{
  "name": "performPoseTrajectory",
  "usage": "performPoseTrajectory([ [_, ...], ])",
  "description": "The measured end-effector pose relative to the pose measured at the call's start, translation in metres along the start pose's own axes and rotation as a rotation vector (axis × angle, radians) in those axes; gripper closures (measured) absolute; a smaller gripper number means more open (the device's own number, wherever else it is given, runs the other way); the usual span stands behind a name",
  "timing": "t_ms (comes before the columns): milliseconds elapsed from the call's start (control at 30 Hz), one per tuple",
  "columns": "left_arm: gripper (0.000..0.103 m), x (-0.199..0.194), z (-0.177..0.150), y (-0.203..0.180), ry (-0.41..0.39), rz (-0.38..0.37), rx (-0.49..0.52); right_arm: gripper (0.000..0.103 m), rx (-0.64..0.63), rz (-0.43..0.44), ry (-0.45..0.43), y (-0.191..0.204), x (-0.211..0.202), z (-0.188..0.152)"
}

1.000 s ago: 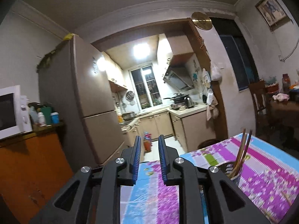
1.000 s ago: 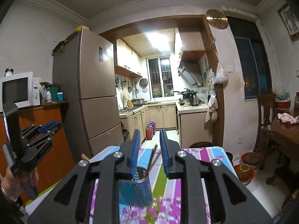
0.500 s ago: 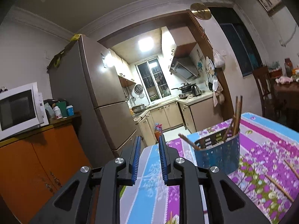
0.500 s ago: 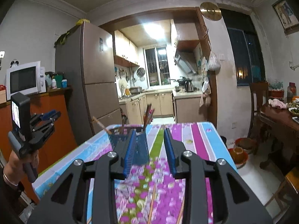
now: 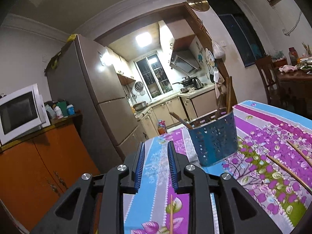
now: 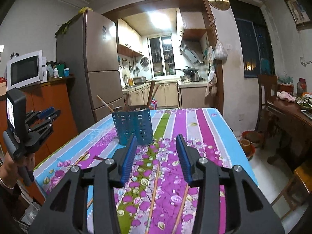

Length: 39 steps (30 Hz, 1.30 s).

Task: Organize utensils
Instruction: 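Move both open tools back over the remaining chopsticks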

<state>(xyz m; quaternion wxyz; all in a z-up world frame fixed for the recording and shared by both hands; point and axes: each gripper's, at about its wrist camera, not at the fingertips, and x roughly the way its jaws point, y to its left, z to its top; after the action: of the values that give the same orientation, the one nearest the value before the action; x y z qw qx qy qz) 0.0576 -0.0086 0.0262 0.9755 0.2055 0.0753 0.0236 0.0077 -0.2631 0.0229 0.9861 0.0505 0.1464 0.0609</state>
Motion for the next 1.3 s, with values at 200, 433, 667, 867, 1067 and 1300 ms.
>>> performPoseTrajectory([
  [200, 0.076, 0.001, -0.011, -0.003, 0.032, -0.006, 0.004, 0.055, 0.009, -0.022, 0.018, -0.004, -0.003, -0.007],
  [433, 0.069, -0.013, -0.038, 0.007, 0.07, -0.038, -0.002, 0.05, -0.001, -0.08, 0.027, -0.015, -0.02, -0.018],
  [667, 0.062, -0.051, -0.098, 0.032, 0.123, -0.073, -0.007, 0.048, -0.024, -0.197, 0.089, -0.026, -0.045, -0.053],
  [867, 0.062, -0.083, -0.164, 0.053, 0.251, -0.083, -0.04, 0.057, -0.003, -0.186, 0.18, -0.018, -0.052, -0.101],
  [1067, 0.063, -0.102, -0.182, 0.045, 0.264, -0.188, -0.094, 0.067, -0.131, -0.109, 0.199, 0.034, -0.039, -0.126],
  [1300, 0.072, -0.079, -0.189, 0.026, 0.287, -0.22, -0.099, 0.077, -0.18, -0.132, 0.234, 0.058, -0.015, -0.141],
])
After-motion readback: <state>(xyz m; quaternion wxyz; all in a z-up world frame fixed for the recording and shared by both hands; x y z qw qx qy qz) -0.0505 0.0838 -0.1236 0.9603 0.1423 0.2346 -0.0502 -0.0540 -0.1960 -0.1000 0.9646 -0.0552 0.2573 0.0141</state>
